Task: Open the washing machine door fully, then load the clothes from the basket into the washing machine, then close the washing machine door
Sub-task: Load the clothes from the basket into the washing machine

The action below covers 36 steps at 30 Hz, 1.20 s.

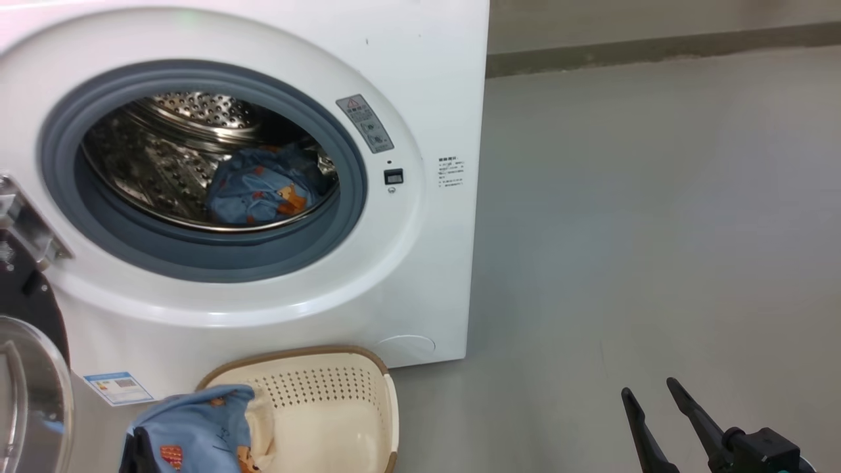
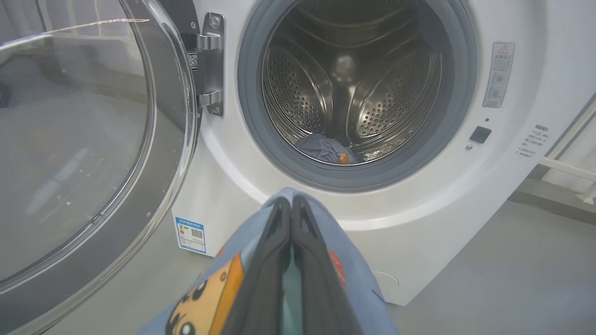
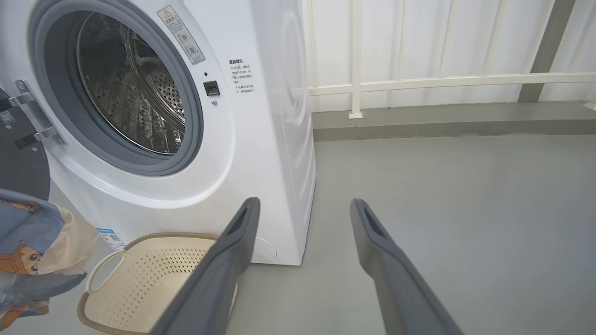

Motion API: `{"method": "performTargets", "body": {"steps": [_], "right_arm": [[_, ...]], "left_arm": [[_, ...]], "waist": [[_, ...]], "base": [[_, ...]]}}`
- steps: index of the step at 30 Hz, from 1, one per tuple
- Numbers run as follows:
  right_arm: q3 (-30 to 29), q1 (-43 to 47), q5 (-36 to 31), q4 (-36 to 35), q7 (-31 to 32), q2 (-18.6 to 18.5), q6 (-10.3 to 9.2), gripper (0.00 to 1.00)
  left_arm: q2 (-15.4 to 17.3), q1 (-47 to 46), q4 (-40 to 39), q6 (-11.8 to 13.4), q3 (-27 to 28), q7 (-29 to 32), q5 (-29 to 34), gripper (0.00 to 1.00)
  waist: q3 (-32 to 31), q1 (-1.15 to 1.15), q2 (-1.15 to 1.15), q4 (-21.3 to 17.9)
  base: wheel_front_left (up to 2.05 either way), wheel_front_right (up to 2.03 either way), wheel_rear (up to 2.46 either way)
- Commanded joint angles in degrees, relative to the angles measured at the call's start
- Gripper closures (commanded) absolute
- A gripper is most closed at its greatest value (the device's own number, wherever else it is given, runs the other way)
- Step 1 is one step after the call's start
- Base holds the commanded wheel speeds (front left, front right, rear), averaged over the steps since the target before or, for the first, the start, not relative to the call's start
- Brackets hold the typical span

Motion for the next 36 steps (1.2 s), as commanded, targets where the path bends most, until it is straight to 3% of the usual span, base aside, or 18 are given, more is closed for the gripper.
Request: {"method": "performTargets", "body": {"steps": [1,36], "right_arm": [[1.1,-0.6,-0.3,-1.2,-0.3,-0.5,0.08,0.00],[2.6,-1.3,-0.3,-1.2,-0.3,0.0,0.08,0.00]], "left_arm": [[0.6,-0.7,-2.1,0.4,1.8,-0.4,0.7,1.00],[0.6,0.6,-5.3,-0.6,1.3,-0.4,2.2,1.00]], "waist": [[-0.9,0.00,0.00,0.7],[-0.8,0.00,0.00,2.3]], "base": [[0.00,0.00,0.00],[0.00,0.00,0.00]]}}
